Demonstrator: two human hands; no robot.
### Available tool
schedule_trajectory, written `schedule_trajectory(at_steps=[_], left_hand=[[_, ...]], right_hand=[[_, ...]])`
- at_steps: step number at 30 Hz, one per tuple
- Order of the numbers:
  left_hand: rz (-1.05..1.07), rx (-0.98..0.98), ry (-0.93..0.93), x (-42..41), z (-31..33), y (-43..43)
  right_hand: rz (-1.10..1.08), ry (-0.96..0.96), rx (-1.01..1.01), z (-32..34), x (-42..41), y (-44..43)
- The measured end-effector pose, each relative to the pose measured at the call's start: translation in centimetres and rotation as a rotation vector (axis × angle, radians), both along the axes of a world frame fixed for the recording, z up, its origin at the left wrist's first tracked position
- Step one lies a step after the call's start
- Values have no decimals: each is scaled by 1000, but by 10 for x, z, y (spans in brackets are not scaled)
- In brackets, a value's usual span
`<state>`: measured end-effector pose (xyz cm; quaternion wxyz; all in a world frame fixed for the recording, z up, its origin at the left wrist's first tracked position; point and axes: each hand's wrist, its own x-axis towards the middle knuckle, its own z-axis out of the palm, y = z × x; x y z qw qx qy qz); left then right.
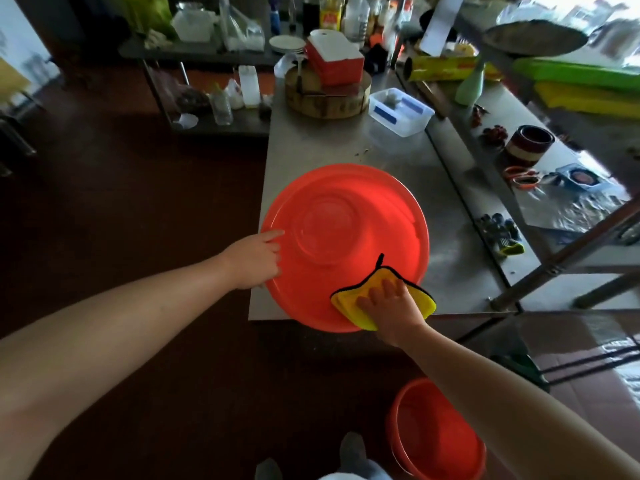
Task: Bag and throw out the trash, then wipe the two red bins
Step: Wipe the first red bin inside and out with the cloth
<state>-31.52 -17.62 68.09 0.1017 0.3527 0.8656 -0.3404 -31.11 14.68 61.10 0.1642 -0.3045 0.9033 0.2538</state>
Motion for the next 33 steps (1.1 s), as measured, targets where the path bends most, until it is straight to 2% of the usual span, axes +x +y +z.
schedule_trajectory(at_steps=[6, 10, 14, 19, 25, 30, 33], left_hand=[[62, 34, 101, 13, -5, 5], [177, 68, 24, 27, -33, 36], [301, 245, -49, 33, -79, 94], [210, 340, 58, 31, -102, 113], [113, 340, 125, 28, -107, 96], [80, 342, 90, 29, -103, 94], [108, 332, 55, 32, -106, 93]], right_hand=[[46, 71, -25, -8, 1, -3], [38, 51, -84, -7, 0, -6], [-15, 6, -148, -13, 2, -10], [-58, 4, -239, -22, 3, -3], [-240, -178, -295, -31, -30, -1], [-378, -231, -249, -51, -52, -28], [-387, -258, -266, -68, -68, -44]])
